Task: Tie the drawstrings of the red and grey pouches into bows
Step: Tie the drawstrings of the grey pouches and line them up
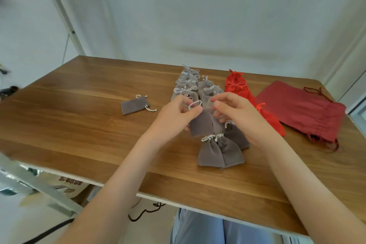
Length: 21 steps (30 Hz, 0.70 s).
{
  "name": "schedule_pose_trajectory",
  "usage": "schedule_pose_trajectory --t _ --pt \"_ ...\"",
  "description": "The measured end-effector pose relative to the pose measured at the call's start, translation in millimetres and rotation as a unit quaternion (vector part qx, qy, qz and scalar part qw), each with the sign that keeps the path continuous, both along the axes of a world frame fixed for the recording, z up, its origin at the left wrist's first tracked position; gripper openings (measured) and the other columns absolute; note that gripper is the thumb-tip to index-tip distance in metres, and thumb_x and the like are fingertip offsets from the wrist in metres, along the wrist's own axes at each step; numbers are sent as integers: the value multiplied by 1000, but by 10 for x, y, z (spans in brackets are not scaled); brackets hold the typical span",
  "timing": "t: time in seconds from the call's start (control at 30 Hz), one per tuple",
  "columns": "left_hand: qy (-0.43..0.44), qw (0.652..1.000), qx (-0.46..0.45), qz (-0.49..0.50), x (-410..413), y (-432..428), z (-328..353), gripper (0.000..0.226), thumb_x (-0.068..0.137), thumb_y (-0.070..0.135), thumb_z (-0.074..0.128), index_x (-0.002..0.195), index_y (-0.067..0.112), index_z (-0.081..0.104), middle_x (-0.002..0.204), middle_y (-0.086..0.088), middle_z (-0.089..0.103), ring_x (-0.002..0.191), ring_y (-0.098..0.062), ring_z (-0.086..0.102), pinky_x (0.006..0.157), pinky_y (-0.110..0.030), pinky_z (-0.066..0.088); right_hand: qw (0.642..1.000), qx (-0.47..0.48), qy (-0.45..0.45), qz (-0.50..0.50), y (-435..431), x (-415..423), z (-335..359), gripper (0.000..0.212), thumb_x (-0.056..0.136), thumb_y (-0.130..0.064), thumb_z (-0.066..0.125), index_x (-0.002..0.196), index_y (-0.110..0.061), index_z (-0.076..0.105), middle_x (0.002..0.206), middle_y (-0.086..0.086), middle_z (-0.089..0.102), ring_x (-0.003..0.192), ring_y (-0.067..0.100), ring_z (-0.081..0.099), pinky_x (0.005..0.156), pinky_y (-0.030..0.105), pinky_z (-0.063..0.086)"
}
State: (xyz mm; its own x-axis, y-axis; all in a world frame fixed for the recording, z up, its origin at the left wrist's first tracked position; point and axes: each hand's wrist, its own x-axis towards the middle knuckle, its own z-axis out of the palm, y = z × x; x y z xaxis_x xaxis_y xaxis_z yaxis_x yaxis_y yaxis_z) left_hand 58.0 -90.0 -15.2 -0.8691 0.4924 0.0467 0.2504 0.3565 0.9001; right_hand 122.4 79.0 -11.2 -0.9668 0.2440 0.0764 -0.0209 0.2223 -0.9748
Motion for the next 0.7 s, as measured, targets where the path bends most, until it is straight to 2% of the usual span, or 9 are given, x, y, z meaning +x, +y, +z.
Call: schedule_pose_trajectory --t 0.07,0.13,0.27,0.33,0.43,0.53,0.63,0.7 --pt "-6 998 -69 3 -9 -147 -36 22 88 42 61 99 23 57 83 2 63 62 -9 60 60 -24 52 999 33 -11 3 -29 0 10 15 95 -10 54 106 -9 63 91 9 64 72 9 58 63 17 48" --pt "-5 990 -138 -10 -5 -249 -55 26 89 47 58 98 22 58 85 3 63 61 -7 58 60 -23 49 998 64 -17 4 -59 3 0 12 93 -13 56 102 -14 65 88 5 64 71 6 58 67 19 47" --pt "47 956 -284 -55 51 -329 -50 42 89 60 48 107 24 60 105 5 61 90 -13 57 79 -30 46 987 155 -31 13 -161 2 -24 11 92 -19 59 99 -21 66 88 -2 66 80 9 61 73 20 46" --pt "102 948 -301 -13 48 -322 -32 43 91 57 45 110 21 60 108 1 60 101 -17 55 82 -32 45 977 209 -42 15 -224 -13 -40 11 92 -22 58 101 -24 65 89 -8 63 82 5 57 71 20 43" --pt "192 932 -297 74 -24 -335 -78 34 97 42 44 110 14 57 113 -8 56 107 -25 51 86 -36 43 968 248 -42 11 -320 -30 -34 12 93 -22 57 103 -24 63 88 -14 57 81 2 53 70 17 41" --pt "256 891 -340 159 -157 -364 -205 27 98 28 44 118 13 55 138 -18 39 127 -34 33 101 -43 32 961 273 -42 11 -400 -56 -6 12 94 -21 55 104 -23 62 91 -13 57 77 -3 50 60 3 37" --pt "220 883 -361 205 -306 -410 -294 42 97 11 39 139 10 35 153 -23 17 143 -37 10 115 -49 10 961 273 -35 23 -478 -96 3 11 94 -19 55 101 -24 62 94 -9 59 80 -1 51 61 1 38" --pt "185 892 -354 210 -429 -480 -365 57 97 8 37 148 9 13 153 -22 20 143 -36 13 116 -47 10 964 263 -33 34 -533 -133 -4 11 93 -18 55 100 -25 61 95 -8 59 85 4 54 66 7 40"
